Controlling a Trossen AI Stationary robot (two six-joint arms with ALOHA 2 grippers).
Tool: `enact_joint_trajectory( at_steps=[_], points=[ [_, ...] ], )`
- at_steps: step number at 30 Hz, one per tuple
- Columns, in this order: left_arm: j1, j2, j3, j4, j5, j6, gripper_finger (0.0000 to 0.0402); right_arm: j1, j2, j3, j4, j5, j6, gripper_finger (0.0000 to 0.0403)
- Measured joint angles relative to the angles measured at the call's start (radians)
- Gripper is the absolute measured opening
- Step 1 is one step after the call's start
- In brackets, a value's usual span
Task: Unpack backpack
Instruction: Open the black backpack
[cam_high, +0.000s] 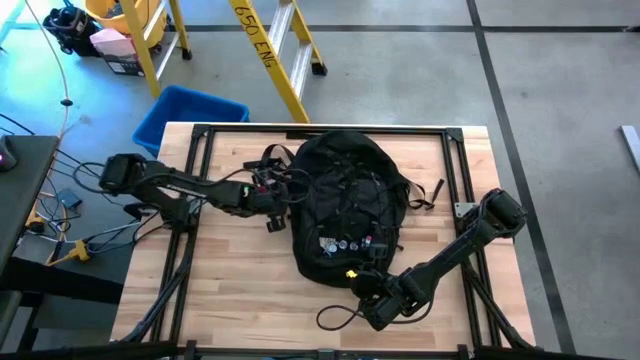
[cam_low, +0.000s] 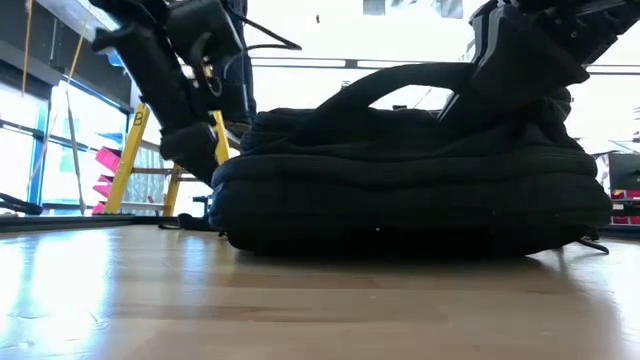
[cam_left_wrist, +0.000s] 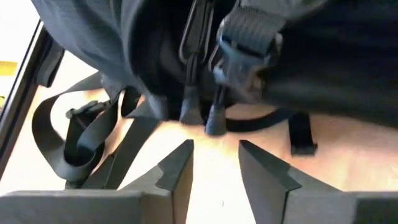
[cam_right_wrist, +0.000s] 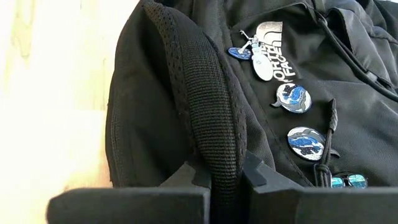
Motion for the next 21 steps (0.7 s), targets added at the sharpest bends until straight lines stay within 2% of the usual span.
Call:
enact_joint_trajectory(
  at_steps=[4,8,11,15,21],
  points=[
    [0.018,0.074,0.000,0.070,-0.022,0.032,0.0135,0.000,0.000,0.000,0.000,0.000,0.000,0.0001],
    [0.025,0.139,0.000,0.107,-0.137,0.049,0.0125,0.000,0.000,0.000,0.001,0.000,0.000,0.0001],
    [0.007,0.164,0.000,0.115,-0.190,0.093,0.0095,0.000,0.000,0.000,0.001,0.000,0.000,0.0001],
    [-0.052,0.146,0.001,0.100,-0.213,0.138,0.0020,0.000,0.000,0.000,0.001,0.000,0.003,0.0001],
    [-0.171,0.045,0.054,-0.092,-0.209,0.035,0.0002,-0.008,0.000,0.000,0.001,0.005,0.053,0.0001]
  ],
)
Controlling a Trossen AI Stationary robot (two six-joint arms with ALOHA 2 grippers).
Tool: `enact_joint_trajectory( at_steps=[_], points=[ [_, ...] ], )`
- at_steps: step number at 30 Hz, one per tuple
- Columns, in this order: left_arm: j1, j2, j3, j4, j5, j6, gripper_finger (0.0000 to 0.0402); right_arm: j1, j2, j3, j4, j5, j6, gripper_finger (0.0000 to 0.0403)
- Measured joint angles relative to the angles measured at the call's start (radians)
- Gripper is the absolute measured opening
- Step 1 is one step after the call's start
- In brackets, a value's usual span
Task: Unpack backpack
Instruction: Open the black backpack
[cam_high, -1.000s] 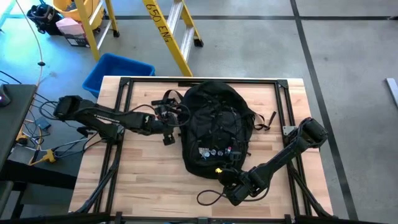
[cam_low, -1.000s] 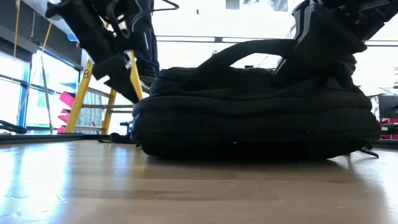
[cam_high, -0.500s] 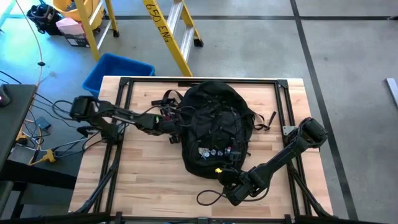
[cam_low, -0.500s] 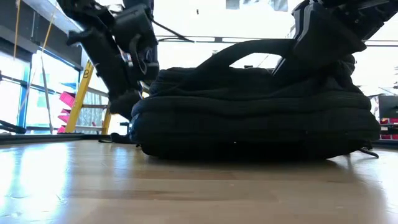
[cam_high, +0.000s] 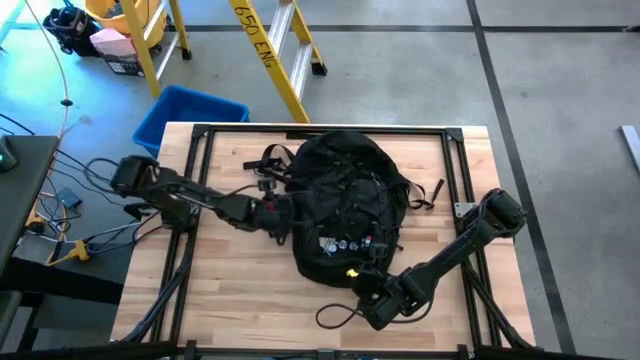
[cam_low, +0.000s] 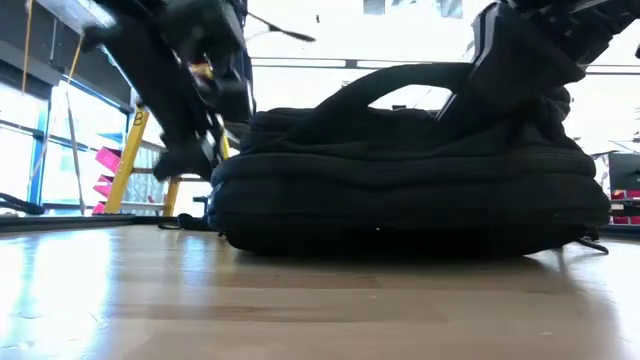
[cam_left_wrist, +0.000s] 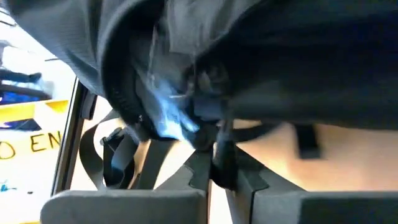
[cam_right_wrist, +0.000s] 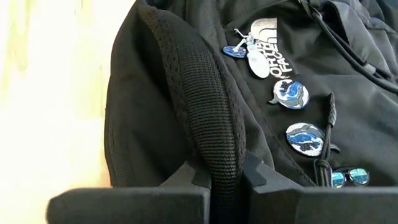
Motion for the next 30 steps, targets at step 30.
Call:
enact_joint_trajectory(
  at_steps=[30],
  points=[
    [-0.010,-0.036,-0.071,0.102,0.034,-0.219,0.0152,-0.043,0.002,0.000,0.026,-0.021,0.000,0.0001]
  ],
)
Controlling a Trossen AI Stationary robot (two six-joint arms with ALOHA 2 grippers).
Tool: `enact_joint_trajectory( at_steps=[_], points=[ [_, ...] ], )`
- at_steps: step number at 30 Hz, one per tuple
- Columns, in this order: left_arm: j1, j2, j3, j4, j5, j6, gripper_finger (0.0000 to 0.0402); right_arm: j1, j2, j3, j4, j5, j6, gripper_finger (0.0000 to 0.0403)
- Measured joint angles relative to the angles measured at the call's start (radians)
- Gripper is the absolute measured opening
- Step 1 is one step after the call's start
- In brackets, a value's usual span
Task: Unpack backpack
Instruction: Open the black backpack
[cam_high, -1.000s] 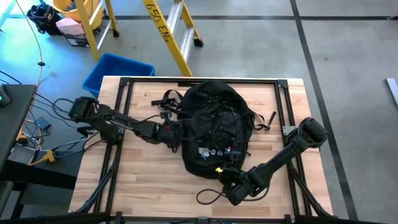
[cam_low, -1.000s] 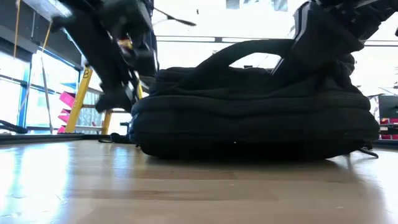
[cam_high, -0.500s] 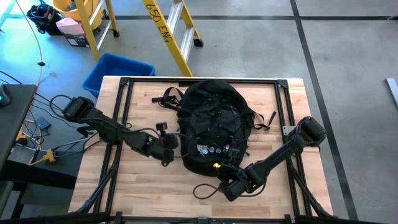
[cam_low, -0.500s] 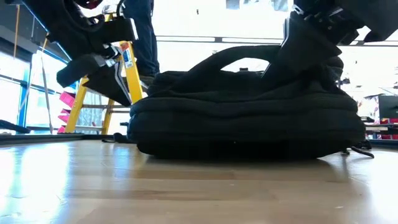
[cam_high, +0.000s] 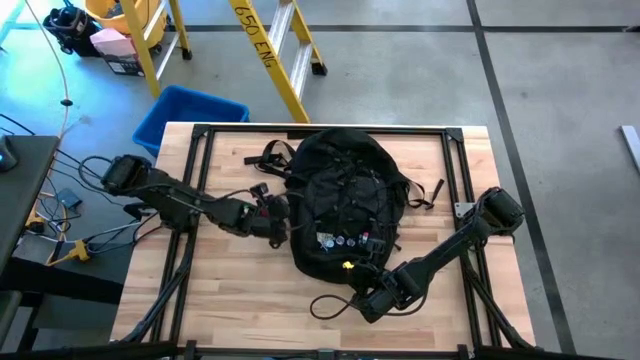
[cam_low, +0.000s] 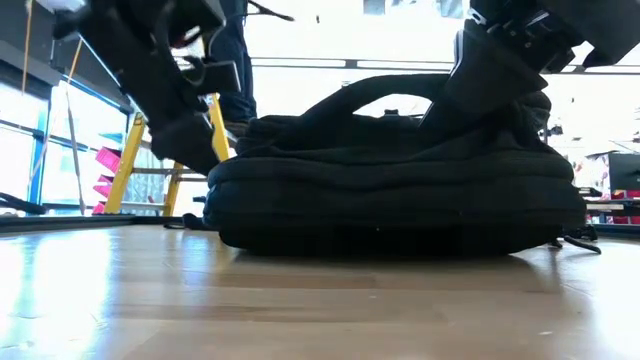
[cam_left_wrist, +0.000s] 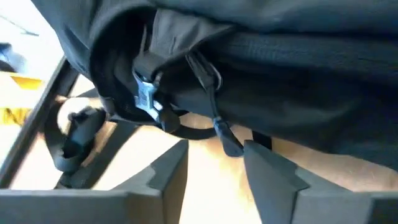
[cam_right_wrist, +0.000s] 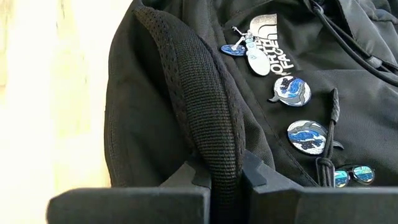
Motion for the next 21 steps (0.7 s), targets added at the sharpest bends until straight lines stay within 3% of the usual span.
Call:
enact_joint_trajectory(
  at_steps=[4,8,12,17,21],
  points=[
    [0.038,0.000,-0.039,0.071,0.017,0.009,0.0165,0.000,0.000,0.000,0.000,0.000,0.000,0.0001],
    [0.050,0.000,-0.064,0.158,0.027,0.058,0.0152,0.000,0.000,0.000,0.000,-0.001,0.000,0.0001],
    [0.042,0.000,-0.065,0.168,0.018,0.063,0.0111,0.000,0.000,0.000,0.000,-0.001,0.000,0.0001],
    [0.029,0.000,-0.065,0.168,0.007,0.071,0.0016,0.000,0.000,0.000,0.000,-0.002,0.002,0.0000],
    [-0.021,0.000,-0.043,0.152,0.022,0.066,0.0004,-0.002,0.000,0.000,0.017,-0.004,0.004,0.0000]
  ],
)
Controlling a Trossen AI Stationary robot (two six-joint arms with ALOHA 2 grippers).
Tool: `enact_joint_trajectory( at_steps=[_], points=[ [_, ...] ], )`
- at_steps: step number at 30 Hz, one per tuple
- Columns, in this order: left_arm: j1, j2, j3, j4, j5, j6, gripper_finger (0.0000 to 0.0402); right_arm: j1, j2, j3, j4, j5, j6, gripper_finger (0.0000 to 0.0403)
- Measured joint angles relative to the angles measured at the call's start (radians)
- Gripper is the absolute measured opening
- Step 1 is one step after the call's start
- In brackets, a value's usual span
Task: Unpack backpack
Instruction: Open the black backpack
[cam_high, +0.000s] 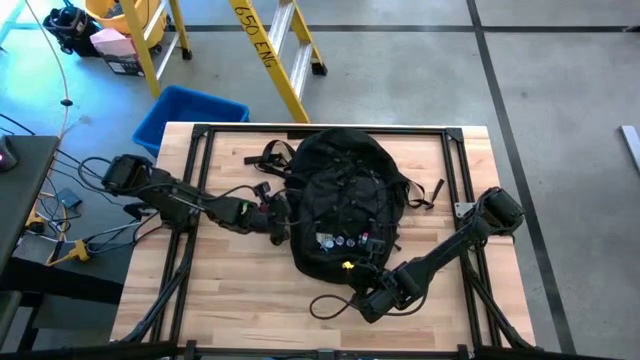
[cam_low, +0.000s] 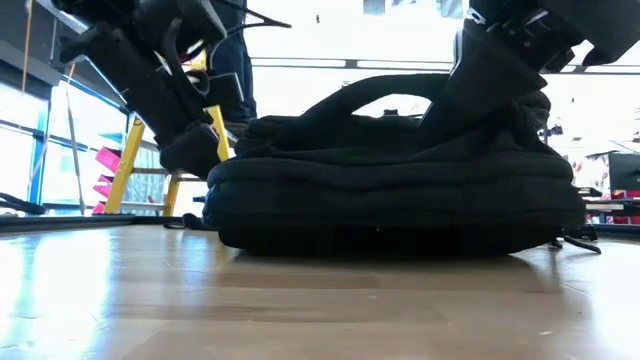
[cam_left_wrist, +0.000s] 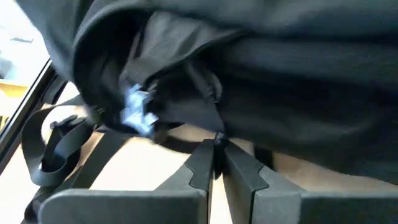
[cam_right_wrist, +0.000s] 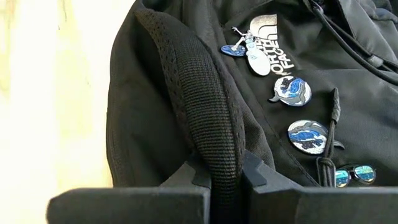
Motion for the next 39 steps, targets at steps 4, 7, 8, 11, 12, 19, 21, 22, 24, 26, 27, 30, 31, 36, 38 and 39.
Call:
enact_joint_trajectory(
  at_steps=[4,7,8,11,12,19,21,22,24,26,27,30,31,36,38,39],
  points=[
    [-0.082,0.000,0.030,-0.020,0.042,-0.048,0.0002,-0.009,0.000,0.000,0.002,0.001,0.037,0.0000],
    [-0.138,0.000,0.048,-0.020,0.077,-0.097,0.0001,-0.022,0.002,0.000,0.005,-0.002,0.049,0.0000],
    [-0.154,0.000,0.052,-0.017,0.092,-0.116,0.0001,-0.027,0.005,0.000,0.006,0.001,0.055,0.0000],
    [-0.199,0.000,0.054,-0.016,0.135,-0.188,0.0001,-0.042,0.018,0.001,0.000,0.005,0.082,0.0000],
    [-0.217,0.000,0.054,-0.014,0.144,-0.215,0.0001,-0.047,0.024,0.001,0.000,0.007,0.093,0.0000],
    [-0.333,0.003,0.054,0.071,0.192,-0.348,0.0000,-0.101,0.076,0.002,-0.015,0.013,0.164,0.0000],
    [-0.361,0.018,0.055,0.129,0.208,-0.357,0.0000,-0.114,0.077,0.002,-0.036,0.014,0.187,0.0000],
    [-0.372,0.031,0.055,0.160,0.215,-0.361,0.0000,-0.118,0.077,0.003,-0.046,0.020,0.201,0.0000],
    [-0.387,0.073,0.055,0.241,0.215,-0.363,0.0000,-0.120,0.077,0.003,-0.057,0.039,0.215,0.0000],
    [-0.388,0.128,0.055,0.333,0.236,-0.358,0.0000,-0.120,0.077,0.002,-0.061,0.043,0.215,0.0000],
    [-0.385,0.159,0.055,0.385,0.253,-0.352,0.0000,-0.119,0.077,0.002,-0.060,0.043,0.214,0.0000],
    [-0.366,0.249,0.068,0.494,0.319,-0.347,0.0000,-0.119,0.077,0.003,-0.073,0.041,0.198,0.0000],
    [-0.358,0.271,0.081,0.500,0.344,-0.347,0.0000,-0.116,0.077,0.010,-0.097,0.039,0.191,0.0000],
    [-0.348,0.317,0.149,0.476,0.412,-0.318,0.0000,-0.077,0.081,0.124,-0.341,0.027,0.151,0.0022],
    [-0.348,0.316,0.166,0.472,0.418,-0.298,0.0000,-0.053,0.081,0.191,-0.462,0.046,0.189,0.0042],
    [-0.349,0.312,0.173,0.473,0.417,-0.288,0.0000,-0.042,0.081,0.221,-0.510,0.057,0.212,0.0053]
  ],
)
